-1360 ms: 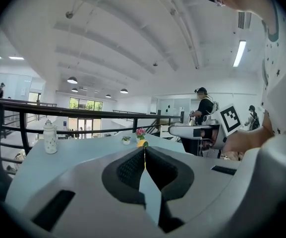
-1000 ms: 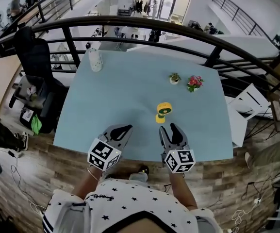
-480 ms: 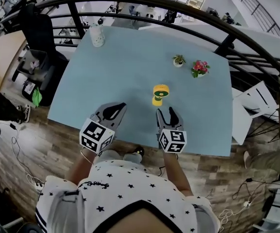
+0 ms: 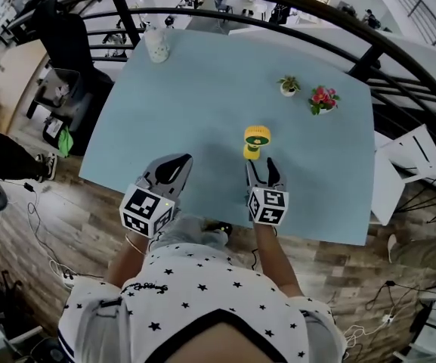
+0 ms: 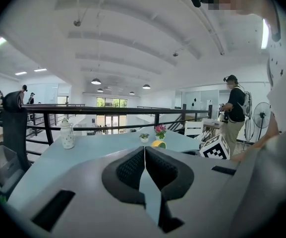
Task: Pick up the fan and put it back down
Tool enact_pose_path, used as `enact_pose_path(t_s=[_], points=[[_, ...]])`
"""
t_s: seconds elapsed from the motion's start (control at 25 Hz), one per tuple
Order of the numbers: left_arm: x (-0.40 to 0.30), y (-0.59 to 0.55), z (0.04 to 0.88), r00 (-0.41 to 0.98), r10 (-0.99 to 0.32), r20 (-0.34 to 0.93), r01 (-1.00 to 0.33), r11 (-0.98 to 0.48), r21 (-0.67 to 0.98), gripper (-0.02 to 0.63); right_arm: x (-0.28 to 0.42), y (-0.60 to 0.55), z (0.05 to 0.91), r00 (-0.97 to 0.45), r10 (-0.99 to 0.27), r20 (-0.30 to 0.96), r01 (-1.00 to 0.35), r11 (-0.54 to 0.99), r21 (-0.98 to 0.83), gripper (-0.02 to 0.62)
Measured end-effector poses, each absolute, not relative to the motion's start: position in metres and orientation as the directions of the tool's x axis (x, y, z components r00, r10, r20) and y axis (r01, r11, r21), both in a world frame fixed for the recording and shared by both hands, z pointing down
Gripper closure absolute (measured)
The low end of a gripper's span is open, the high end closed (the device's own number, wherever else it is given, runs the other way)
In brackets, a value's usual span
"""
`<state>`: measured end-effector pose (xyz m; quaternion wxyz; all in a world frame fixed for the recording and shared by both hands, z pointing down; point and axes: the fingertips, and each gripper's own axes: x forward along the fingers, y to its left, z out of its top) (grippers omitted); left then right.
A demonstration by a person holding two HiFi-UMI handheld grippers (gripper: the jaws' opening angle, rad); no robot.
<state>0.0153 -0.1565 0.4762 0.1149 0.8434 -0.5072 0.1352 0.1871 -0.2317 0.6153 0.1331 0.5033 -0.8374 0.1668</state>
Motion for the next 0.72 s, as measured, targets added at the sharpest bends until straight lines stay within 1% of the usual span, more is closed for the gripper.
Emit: enact_pose_path(t_s=[0.24, 0.72], points=[[-0.002, -0.169, 0.475, 0.423, -0.835, 0.353, -0.899, -0.436, 0.046, 0.577, 0.173, -0.250, 0.634, -0.454, -0.784, 0.423, -0.887, 0.445, -0.128, 0.356], [-0.035, -0.186, 0.482, 0.378, -0.844, 0.381, -0.920, -0.388, 0.054, 0.577, 0.167, -0.288, 0.659, -0.387, -0.793, 0.471, -0.912, 0.403, -0.072, 0.353]])
